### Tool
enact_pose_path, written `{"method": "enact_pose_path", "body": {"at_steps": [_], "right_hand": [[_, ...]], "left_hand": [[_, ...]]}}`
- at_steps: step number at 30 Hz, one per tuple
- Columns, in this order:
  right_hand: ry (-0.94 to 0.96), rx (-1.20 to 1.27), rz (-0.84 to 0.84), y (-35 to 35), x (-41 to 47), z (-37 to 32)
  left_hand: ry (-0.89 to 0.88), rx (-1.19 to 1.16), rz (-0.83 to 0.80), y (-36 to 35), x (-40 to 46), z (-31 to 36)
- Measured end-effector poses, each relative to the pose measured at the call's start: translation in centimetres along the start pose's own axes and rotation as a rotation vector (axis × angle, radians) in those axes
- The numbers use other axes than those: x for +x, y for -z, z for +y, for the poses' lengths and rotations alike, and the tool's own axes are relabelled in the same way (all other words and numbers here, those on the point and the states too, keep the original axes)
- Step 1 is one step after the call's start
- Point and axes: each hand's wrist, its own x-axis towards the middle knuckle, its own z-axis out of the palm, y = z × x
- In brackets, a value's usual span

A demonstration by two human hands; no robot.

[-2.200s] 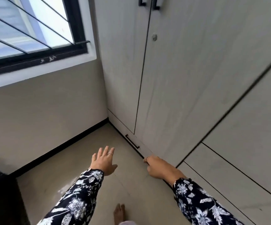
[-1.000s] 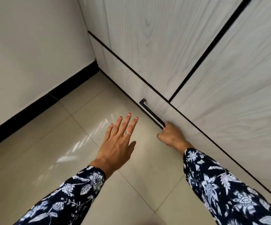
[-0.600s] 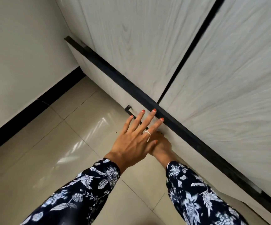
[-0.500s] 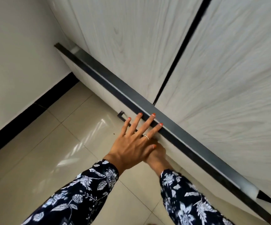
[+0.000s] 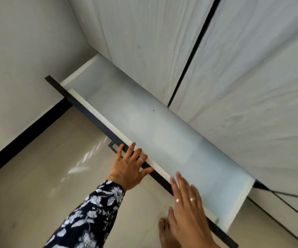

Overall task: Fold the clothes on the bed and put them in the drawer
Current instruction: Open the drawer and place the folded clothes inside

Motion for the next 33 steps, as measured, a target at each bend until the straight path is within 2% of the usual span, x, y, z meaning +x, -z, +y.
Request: {"method": "enact_pose_path", "body": {"at_steps": [4, 15, 27, 33], "right_hand": [[-0.02, 0.024, -0.329, -0.5, -2.7, -0.1], [0.054, -0.088, -0.624, -2.1, -5.6, -6.1], [0.206, -0.255, -0.805, -3.8, -8.6, -11.3], [0.254, -0.435, -0.821, -3.6, -8.5, -14.5]], "left_hand": [[0.035, 0.01, -0.116, 0.2, -3.2, -0.1], [0.157, -0.041, -0.211, -2.4, -10.6, -0.7], [0.239, -0.058, -0.278, -6.0, -18.9, -1.7], [0.316, -0.213, -0.191, -6.4, -24.6, -3.0]]}}
